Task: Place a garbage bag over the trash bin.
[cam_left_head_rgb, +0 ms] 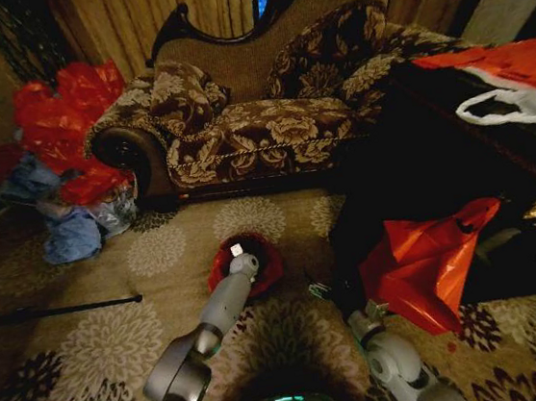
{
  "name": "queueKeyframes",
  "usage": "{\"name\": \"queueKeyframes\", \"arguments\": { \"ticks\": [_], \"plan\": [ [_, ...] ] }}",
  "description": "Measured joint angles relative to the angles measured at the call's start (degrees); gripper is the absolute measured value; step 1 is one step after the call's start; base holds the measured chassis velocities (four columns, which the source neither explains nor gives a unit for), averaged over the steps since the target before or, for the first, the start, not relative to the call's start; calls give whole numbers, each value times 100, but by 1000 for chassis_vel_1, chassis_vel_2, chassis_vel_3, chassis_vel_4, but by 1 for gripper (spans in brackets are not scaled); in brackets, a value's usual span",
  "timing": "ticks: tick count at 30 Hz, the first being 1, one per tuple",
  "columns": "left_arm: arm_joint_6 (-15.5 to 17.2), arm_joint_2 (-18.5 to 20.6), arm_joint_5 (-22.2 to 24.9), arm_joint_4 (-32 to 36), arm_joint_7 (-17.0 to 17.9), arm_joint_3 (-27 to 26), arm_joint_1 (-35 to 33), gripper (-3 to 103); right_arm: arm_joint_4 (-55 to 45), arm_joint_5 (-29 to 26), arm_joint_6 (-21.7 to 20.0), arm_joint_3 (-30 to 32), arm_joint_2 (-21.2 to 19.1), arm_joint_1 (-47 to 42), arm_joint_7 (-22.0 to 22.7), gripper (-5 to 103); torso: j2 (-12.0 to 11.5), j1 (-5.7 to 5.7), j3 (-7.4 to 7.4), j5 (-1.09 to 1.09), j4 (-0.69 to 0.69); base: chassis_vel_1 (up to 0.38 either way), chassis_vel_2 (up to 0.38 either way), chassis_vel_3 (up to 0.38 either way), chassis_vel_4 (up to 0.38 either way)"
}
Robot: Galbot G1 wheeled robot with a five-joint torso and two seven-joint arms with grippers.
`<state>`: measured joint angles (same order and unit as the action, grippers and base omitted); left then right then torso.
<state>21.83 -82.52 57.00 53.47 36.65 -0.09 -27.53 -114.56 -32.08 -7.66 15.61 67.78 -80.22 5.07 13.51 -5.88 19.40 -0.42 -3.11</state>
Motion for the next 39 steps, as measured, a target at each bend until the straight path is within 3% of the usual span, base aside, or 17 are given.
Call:
{"name": "queueKeyframes", "arguments": {
  "ticks": [9,15,18,20,21,23,25,27,28,30,31,32,33,35,37,39],
  "plan": [
    [-339,675,-17,1818,5,125,-669,0,-129,24,1,27,-81,-105,6,100,0,0,0,-1,0,0,0,0,0],
    [-498,909,-411,2902,-145,96,-1147,0,-238,93,0,-25,-153,-177,102,100,0,0,0,-1,-1,0,0,0,0],
    [-624,1136,-859,3687,-180,83,-1491,-3,-351,72,0,10,-221,-247,103,100,0,0,0,-1,-1,0,0,0,0],
    [-716,1272,-1072,3973,-273,77,-1635,1,-399,59,2,41,-237,-278,105,100,0,0,0,-2,-2,0,0,0,0],
    [-802,1408,-1291,4228,-362,64,-1764,1,-449,56,7,76,-247,-314,108,100,0,0,0,-2,-2,0,0,0,0],
    [-1025,1858,-2059,4931,-644,-67,-2213,12,-562,163,81,169,-227,-405,117,100,0,0,0,-3,-1,0,0,0,0],
    [-1046,2038,-2329,5194,-722,-158,-2402,18,-599,250,119,199,-196,-444,129,100,0,0,0,-4,-1,0,0,0,0],
    [-1060,2576,-3107,5934,-820,-488,-3144,28,-708,738,316,297,-44,-577,145,100,0,1,-1,1,2,0,0,0,0],
    [-1060,2576,-3107,5934,-820,-488,-3144,28,-708,738,316,297,-44,-577,145,100,0,1,-1,1,2,0,0,0,0],
    [-1089,2892,-3848,6325,-861,-821,-4035,38,-781,1485,580,414,231,-816,133,100,0,1,-1,-4,1,0,0,0,0],
    [-1151,2927,-4245,6475,-943,-1103,-4518,44,-819,1832,706,454,386,-944,129,100,0,1,-1,-2,-1,0,0,0,0],
    [-1151,2927,-4245,6475,-943,-1103,-4518,44,-819,1832,706,454,386,-944,129,100,0,1,-1,-2,-1,0,0,0,0],
    [-1246,2891,-4564,6589,-1019,-1349,-4924,44,-857,2056,801,477,510,-1044,127,100,1,1,-1,-2,-1,0,0,0,0],
    [-1441,2642,-5077,6828,-1150,-1739,-5805,55,-967,2275,896,487,722,-1259,133,100,0,1,-1,-2,-2,0,0,0,0],
    [-1488,2461,-5230,6939,-1175,-1861,-6196,60,-1037,2302,899,519,785,-1359,130,100,0,1,-1,-2,0,0,0,0,0],
    [-1638,1999,-5492,7169,-1297,-2049,-6923,72,-1172,2322,917,751,860,-1624,57,100,1,2,-2,-1,1,0,0,0,0]
  ]
}}
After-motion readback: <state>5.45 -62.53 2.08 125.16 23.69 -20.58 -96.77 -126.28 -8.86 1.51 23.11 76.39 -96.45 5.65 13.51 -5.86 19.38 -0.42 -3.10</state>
